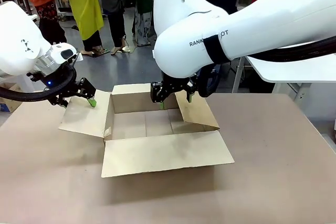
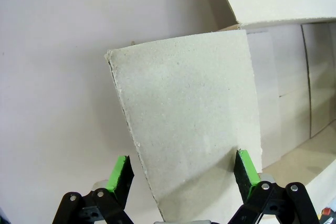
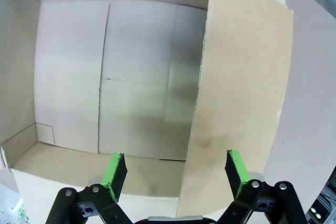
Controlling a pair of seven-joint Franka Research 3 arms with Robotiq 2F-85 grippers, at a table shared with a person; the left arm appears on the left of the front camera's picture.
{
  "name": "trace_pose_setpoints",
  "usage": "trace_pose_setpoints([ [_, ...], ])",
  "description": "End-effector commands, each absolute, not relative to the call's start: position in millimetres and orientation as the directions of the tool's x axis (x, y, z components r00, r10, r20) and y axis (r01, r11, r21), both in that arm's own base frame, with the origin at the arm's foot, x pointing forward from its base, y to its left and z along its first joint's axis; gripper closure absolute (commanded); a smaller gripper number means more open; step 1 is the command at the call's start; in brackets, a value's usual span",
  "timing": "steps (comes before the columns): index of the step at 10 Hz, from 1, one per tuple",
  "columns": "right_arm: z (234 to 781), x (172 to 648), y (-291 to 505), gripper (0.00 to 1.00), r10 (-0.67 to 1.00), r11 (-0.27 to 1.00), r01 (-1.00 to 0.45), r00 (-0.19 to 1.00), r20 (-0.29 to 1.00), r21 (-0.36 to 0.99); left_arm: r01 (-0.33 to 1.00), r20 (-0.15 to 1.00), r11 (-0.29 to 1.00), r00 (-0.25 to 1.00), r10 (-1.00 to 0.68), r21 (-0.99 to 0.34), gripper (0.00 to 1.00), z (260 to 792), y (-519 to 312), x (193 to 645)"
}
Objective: Pack the gift set into the box.
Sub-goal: Place both hands on the side flaps of the Package Box and spread them outward.
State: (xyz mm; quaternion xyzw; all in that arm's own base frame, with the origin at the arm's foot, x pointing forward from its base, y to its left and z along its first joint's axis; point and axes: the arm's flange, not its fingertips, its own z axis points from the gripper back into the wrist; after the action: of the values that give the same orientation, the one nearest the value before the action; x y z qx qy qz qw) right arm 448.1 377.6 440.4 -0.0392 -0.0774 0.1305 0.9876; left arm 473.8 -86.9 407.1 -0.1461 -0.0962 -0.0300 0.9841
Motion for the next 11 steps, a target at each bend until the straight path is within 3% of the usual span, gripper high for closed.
trace_pose_setpoints([
  [1,449.2,444.6,377.4,0.0,0.209,0.975,-0.194,0.966,0.151,-0.112,0.077,0.2,0.961,0.98,-0.023,-0.267,0.0,409.1,-87.5,472.1],
  [6,431.1,451.7,375.6,0.0,0.149,0.984,-0.129,0.975,0.167,-0.123,0.077,0.2,0.961,0.98,-0.023,-0.267,0.0,409.1,-87.5,472.1],
  [11,412.8,455.4,375.6,0.0,0.122,0.967,-0.062,0.964,0.235,-0.246,0.077,0.2,0.961,0.98,-0.023,-0.267,0.0,409.1,-87.5,472.1],
])
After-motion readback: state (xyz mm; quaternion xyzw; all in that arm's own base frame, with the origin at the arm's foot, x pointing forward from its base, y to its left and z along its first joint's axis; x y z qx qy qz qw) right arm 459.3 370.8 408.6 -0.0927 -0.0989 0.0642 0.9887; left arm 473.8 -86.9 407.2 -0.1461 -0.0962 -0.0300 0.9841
